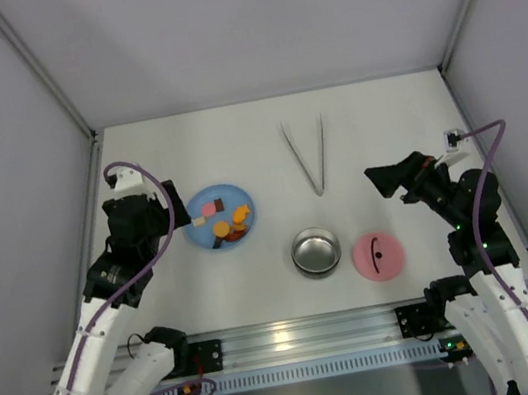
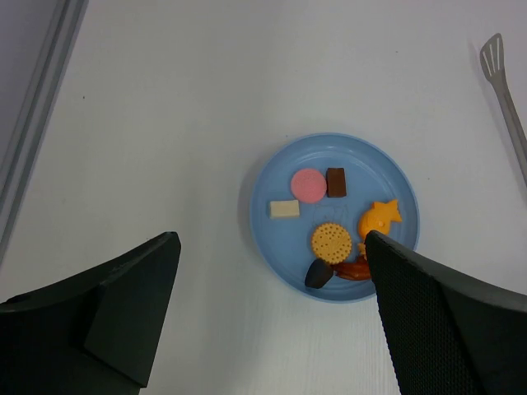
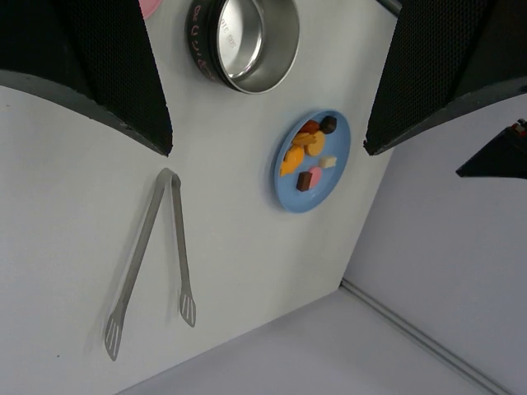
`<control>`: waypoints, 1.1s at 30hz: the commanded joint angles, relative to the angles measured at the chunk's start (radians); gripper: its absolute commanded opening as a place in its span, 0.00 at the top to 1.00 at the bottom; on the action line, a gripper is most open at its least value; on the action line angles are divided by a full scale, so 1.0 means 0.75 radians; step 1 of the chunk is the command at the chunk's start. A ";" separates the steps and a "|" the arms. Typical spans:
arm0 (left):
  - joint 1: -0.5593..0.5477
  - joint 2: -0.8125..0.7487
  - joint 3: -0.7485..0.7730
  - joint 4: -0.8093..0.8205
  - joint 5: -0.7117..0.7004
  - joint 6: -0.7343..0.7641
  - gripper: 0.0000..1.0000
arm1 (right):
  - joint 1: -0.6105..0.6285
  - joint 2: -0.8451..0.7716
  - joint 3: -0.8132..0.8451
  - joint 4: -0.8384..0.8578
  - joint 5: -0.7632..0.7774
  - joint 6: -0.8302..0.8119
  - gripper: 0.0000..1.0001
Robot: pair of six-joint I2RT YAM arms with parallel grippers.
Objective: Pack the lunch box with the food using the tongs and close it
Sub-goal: Pick up the clamp at the center of the board.
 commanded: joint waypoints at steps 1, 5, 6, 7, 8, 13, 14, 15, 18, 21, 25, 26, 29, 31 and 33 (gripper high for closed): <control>0.004 0.006 0.031 0.048 -0.018 -0.004 0.01 | -0.020 -0.006 0.010 0.035 0.016 -0.024 0.01; 0.004 0.014 0.033 0.043 -0.033 -0.010 0.01 | -0.020 -0.008 0.010 0.019 0.035 -0.035 0.01; 0.004 0.021 0.033 0.041 -0.033 -0.008 0.01 | -0.018 -0.004 0.012 0.015 0.035 -0.039 0.01; 0.004 0.023 0.033 0.039 -0.033 -0.012 0.01 | -0.018 0.000 0.014 0.011 0.035 -0.045 0.01; 0.004 0.027 0.035 0.037 -0.035 -0.012 0.01 | -0.020 0.006 0.018 0.007 0.035 -0.049 0.01; 0.004 0.029 0.035 0.039 -0.033 -0.010 0.01 | -0.020 0.041 0.038 -0.030 0.039 -0.104 0.00; 0.004 0.029 0.035 0.039 -0.033 -0.012 0.01 | -0.020 0.045 0.036 -0.032 0.041 -0.108 0.01; 0.004 0.031 0.035 0.039 -0.033 -0.012 0.01 | -0.018 0.059 0.036 -0.032 0.043 -0.121 0.01; 0.004 0.039 0.037 0.033 -0.041 -0.014 0.01 | -0.020 0.076 0.028 -0.026 0.043 -0.137 0.01; 0.004 0.049 0.039 0.029 -0.043 -0.016 0.01 | -0.014 0.106 0.024 -0.024 0.061 -0.176 0.01; 0.004 0.062 0.041 0.027 -0.039 -0.014 0.01 | 0.021 0.225 0.081 -0.030 0.116 -0.221 0.01; 0.006 0.064 0.041 0.027 -0.039 -0.016 0.01 | 0.033 0.260 0.128 -0.044 0.137 -0.227 0.01; 0.004 0.070 0.043 0.023 -0.043 -0.014 0.01 | 0.151 0.419 0.224 -0.063 0.304 -0.260 0.01; 0.006 0.072 0.043 0.021 -0.043 -0.014 0.01 | 0.310 0.560 0.294 -0.104 0.502 -0.298 0.01; 0.004 0.076 0.043 0.023 -0.045 -0.012 0.01 | 0.423 0.733 0.420 -0.155 0.672 -0.335 0.01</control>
